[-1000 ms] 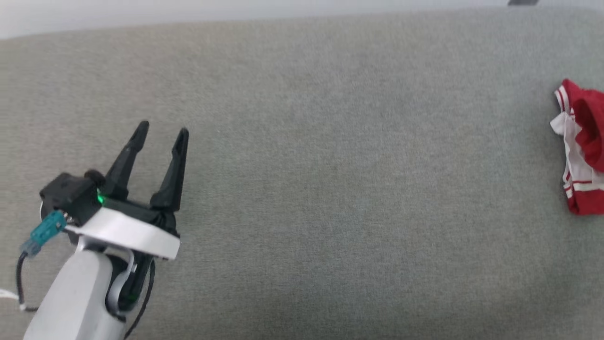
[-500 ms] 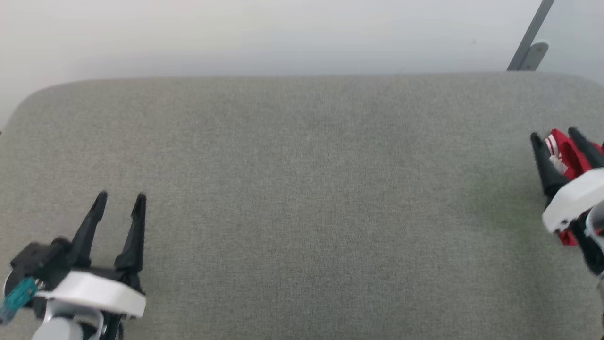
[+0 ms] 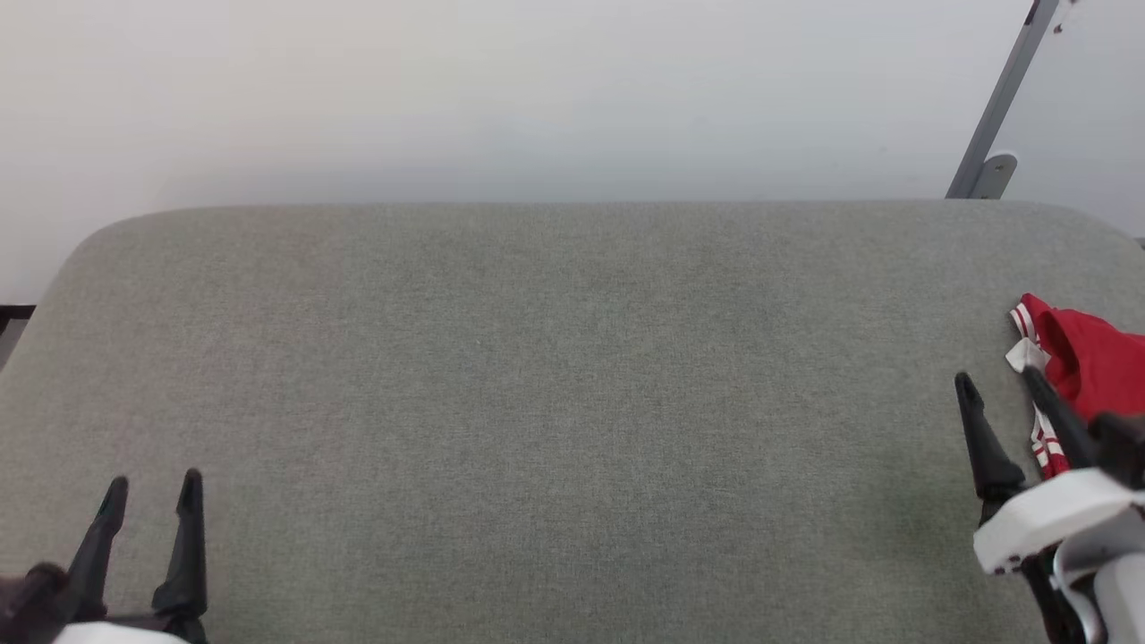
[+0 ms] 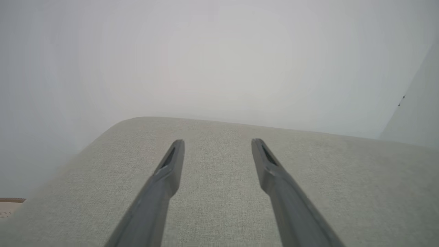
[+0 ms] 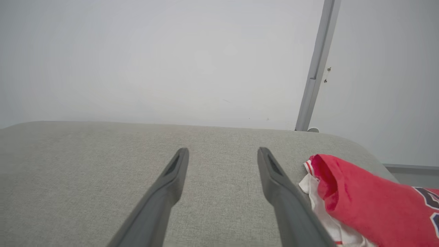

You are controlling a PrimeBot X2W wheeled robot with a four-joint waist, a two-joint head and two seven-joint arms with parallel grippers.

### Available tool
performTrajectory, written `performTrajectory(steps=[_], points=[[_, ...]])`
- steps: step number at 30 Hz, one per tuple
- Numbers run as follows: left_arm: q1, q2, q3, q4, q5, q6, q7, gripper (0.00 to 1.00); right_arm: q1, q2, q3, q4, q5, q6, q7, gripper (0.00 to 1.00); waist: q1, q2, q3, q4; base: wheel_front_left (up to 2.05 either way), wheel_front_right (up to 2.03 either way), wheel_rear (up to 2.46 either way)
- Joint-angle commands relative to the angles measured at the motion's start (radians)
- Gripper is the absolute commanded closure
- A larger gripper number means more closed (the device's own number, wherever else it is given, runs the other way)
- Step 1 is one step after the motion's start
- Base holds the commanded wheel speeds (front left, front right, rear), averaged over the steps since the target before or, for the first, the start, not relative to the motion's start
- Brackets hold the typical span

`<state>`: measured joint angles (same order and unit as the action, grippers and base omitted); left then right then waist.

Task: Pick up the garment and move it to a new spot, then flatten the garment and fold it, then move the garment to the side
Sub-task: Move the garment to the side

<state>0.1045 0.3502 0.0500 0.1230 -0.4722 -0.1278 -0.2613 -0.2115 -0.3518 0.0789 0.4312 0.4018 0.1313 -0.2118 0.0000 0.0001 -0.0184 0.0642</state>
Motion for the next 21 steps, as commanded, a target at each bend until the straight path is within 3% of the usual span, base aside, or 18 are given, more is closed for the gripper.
performTrajectory(steps=[1, 14, 21], points=[[0.025, -0.001, 0.014, -0.007, 0.011, -0.003, -0.005, 0.00, 0.036, 0.022, -0.019, -0.030, -0.006, -0.001, -0.007, 0.00, 0.0000, -0.0001, -0.005, -0.001, 0.00, 0.00, 0.00], [0.087, -0.018, 0.044, -0.027, 0.008, -0.003, -0.005, 0.00, 0.196, 0.113, -0.118, -0.200, -0.066, -0.001, 0.025, 0.00, 0.0000, -0.0001, -0.016, -0.003, 0.00, 0.00, 0.00], [0.093, -0.024, 0.039, -0.034, 0.006, -0.003, -0.005, 0.00, 0.240, 0.132, -0.139, -0.250, -0.068, -0.001, 0.047, 0.00, 0.0000, -0.0001, -0.016, -0.001, 0.00, 0.00, 0.00]])
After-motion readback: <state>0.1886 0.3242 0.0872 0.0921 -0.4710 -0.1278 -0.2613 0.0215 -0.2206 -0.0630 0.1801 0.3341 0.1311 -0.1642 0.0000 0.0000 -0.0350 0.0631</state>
